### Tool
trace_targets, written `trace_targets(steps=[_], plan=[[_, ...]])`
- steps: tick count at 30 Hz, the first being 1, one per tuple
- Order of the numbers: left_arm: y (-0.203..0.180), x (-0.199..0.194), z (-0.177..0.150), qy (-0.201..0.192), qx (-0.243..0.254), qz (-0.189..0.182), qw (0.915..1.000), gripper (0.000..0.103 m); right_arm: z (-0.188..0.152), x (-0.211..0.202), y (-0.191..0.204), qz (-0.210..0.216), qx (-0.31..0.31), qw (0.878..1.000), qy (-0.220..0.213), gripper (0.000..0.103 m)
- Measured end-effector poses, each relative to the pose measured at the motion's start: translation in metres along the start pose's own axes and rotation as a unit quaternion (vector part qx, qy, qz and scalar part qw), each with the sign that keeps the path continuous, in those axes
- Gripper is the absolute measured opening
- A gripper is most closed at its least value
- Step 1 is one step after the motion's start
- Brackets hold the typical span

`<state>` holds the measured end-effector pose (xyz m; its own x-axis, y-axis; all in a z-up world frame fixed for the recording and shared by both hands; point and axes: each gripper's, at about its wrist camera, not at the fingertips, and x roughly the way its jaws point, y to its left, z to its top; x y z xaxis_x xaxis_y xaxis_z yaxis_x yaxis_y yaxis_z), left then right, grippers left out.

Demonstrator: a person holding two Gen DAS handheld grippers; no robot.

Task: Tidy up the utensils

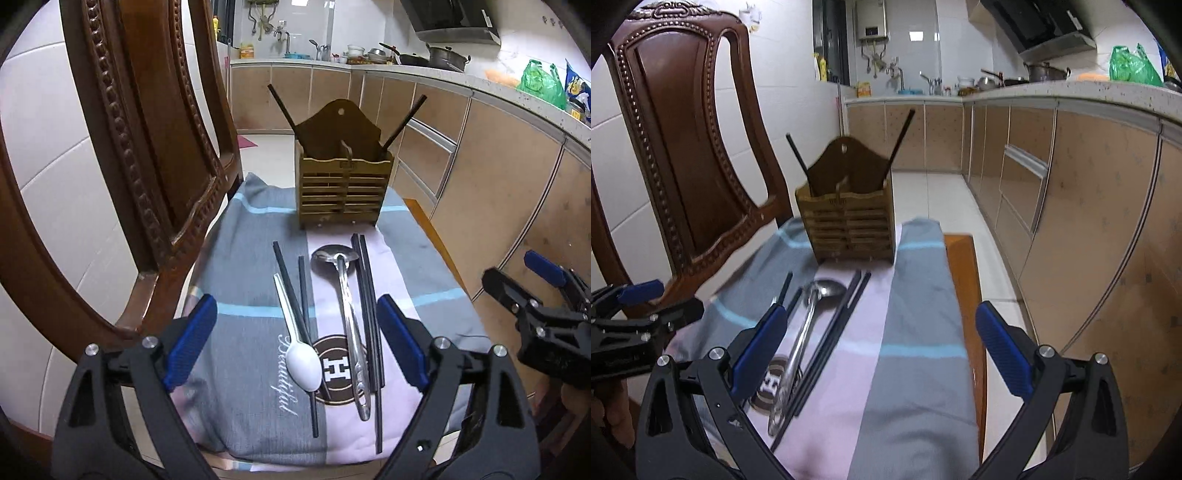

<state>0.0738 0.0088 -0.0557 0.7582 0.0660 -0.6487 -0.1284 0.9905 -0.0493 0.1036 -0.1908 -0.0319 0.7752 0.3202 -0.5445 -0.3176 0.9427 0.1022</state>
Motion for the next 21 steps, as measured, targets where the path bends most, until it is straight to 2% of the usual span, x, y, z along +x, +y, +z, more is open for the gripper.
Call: trace_targets(steps=[4, 21], plan=[[0.001, -0.001, 0.002, 0.0, -0.002, -0.005, 1.0, 0.087, -0.005, -0.002, -0.003, -0.014, 0.003, 1.0, -0.004, 0.099], [-0.005, 0.008, 0.006, 0.009, 0.005, -0.015, 0.9998, 0.087, -0.001, 0.008, -0.007, -0.017, 0.011, 1.0, 0.003, 0.099]])
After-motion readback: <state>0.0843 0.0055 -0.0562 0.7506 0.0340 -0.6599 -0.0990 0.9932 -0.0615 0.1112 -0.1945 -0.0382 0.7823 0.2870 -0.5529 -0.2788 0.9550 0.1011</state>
